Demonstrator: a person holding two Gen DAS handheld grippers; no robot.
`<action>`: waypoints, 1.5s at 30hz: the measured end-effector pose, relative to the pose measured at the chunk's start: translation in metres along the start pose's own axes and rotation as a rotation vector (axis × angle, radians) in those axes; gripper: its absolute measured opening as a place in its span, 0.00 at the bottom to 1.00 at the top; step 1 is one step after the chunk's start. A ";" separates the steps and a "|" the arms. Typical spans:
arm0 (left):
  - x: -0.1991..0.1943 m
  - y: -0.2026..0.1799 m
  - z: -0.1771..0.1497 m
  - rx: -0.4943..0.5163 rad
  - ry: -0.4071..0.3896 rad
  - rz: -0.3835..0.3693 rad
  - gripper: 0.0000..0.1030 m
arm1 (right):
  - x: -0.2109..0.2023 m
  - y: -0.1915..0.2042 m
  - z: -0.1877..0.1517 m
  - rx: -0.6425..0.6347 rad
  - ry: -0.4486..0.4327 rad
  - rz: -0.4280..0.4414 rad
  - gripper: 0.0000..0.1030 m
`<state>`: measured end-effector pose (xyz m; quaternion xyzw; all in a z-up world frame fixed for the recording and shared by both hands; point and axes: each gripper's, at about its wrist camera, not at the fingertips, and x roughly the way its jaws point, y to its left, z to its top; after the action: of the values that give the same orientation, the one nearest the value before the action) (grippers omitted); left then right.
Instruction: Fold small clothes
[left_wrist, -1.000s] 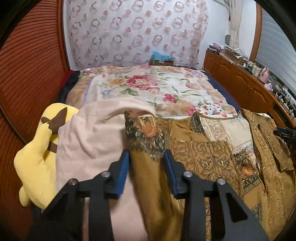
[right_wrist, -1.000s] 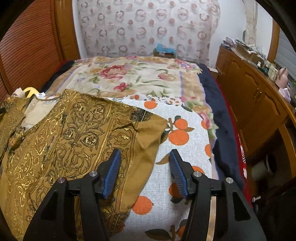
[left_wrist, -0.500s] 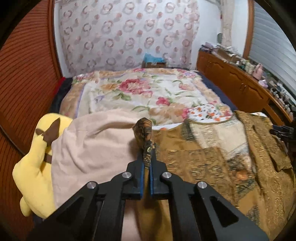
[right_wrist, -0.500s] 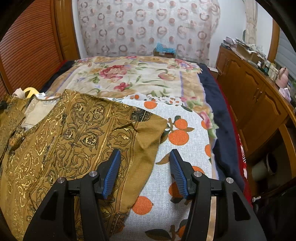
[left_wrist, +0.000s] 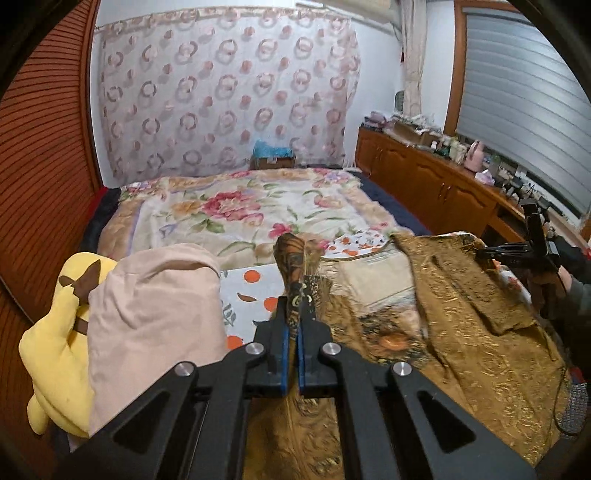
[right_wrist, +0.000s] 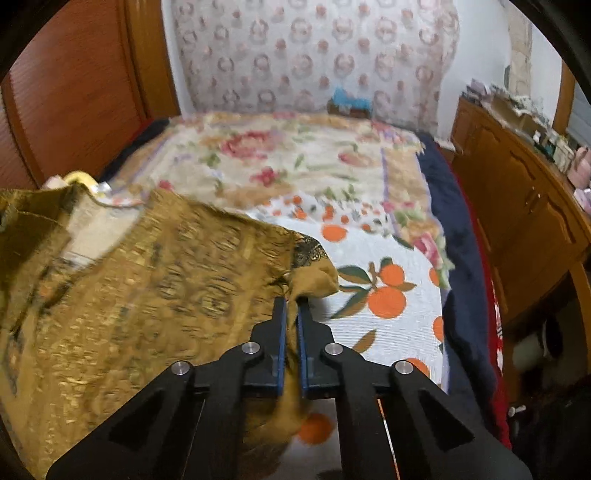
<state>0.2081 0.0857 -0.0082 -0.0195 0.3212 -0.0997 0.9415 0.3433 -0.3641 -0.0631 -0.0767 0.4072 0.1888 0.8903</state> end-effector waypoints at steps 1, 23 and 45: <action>-0.009 -0.002 -0.003 -0.003 -0.010 -0.006 0.01 | -0.008 0.003 -0.002 -0.001 -0.022 0.004 0.02; -0.194 -0.019 -0.145 -0.096 -0.113 0.057 0.01 | -0.222 0.065 -0.153 0.074 -0.209 0.115 0.01; -0.248 0.010 -0.167 -0.083 -0.102 0.176 0.40 | -0.256 0.073 -0.218 -0.003 -0.011 0.034 0.18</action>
<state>-0.0836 0.1498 0.0068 -0.0352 0.2771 -0.0024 0.9602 0.0096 -0.4306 -0.0126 -0.0700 0.4031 0.2048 0.8892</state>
